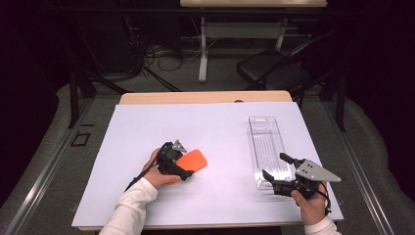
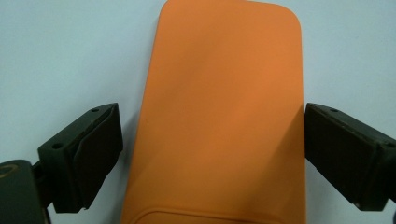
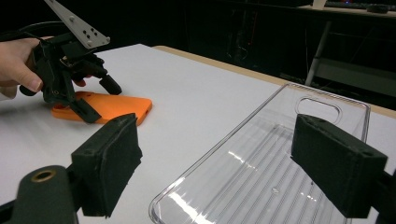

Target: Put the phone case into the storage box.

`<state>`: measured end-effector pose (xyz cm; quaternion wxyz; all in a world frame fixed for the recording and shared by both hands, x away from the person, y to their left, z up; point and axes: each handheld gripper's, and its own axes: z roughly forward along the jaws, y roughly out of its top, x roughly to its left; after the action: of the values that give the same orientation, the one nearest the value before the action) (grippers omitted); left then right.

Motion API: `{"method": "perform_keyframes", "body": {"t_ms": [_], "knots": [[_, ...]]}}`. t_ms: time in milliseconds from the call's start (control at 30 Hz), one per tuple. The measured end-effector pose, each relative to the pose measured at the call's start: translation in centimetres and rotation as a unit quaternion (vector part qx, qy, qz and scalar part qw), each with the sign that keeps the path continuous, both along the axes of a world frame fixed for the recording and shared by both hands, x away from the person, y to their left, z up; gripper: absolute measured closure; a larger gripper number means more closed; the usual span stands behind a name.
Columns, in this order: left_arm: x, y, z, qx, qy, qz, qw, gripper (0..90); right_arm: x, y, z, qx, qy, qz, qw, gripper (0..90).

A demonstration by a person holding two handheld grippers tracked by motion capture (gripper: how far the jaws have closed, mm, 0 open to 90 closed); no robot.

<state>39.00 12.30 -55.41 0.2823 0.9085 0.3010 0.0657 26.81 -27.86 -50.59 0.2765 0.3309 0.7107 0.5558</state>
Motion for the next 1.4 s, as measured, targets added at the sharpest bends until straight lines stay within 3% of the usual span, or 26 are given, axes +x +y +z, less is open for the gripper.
{"method": "perform_keyframes", "body": {"t_ms": [333,1100,1400], "knots": [[-0.2,0.1,0.1,0.000,-0.002,-0.004,1.0000,14.0,-0.1,0.0,0.0,0.001,0.001,0.000,1.0000,14.6],[-0.1,0.2,0.2,0.000,-0.007,-0.004,1.0000,15.3,-0.1,0.0,0.0,0.000,0.001,0.000,1.0000,14.7],[-0.4,0.8,1.5,-0.005,-0.003,0.008,0.9999,15.4,-0.1,0.0,0.0,0.000,0.001,0.000,1.0000,14.7]]}}
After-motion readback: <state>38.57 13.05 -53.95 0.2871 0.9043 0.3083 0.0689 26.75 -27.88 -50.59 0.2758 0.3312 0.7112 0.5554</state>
